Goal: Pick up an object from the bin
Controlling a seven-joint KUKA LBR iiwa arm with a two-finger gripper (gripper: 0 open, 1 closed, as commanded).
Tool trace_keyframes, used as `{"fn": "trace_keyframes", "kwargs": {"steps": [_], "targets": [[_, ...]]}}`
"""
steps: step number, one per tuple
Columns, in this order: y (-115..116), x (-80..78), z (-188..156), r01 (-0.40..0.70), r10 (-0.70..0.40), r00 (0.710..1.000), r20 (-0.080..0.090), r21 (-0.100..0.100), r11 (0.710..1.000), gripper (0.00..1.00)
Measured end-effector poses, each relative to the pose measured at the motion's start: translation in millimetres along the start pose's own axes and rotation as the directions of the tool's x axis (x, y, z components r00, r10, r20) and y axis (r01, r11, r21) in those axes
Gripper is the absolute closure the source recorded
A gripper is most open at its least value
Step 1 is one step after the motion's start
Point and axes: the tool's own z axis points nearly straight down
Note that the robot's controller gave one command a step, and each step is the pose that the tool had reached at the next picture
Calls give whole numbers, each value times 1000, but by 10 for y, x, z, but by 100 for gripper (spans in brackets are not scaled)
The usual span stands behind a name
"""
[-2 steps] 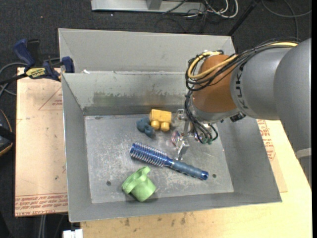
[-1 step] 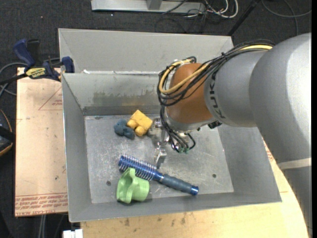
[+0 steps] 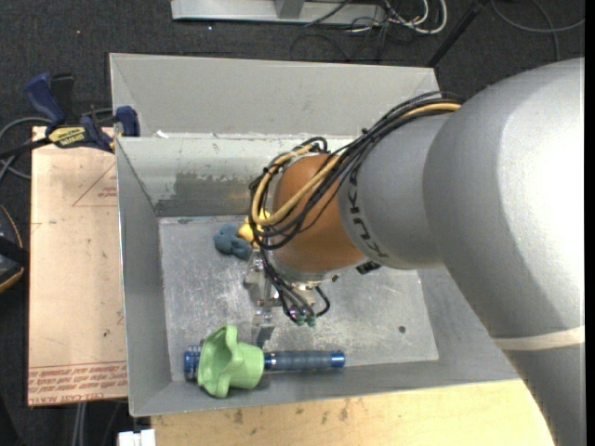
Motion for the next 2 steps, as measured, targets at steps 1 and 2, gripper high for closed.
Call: {"fn": "trace_keyframes", "kwargs": {"steps": [1,2], "targets": [[-411,318,-486,444,-444,896,-19,-5,896,0],[-228,279,-71,305,-305,952,-24,-4,952,0]]}}
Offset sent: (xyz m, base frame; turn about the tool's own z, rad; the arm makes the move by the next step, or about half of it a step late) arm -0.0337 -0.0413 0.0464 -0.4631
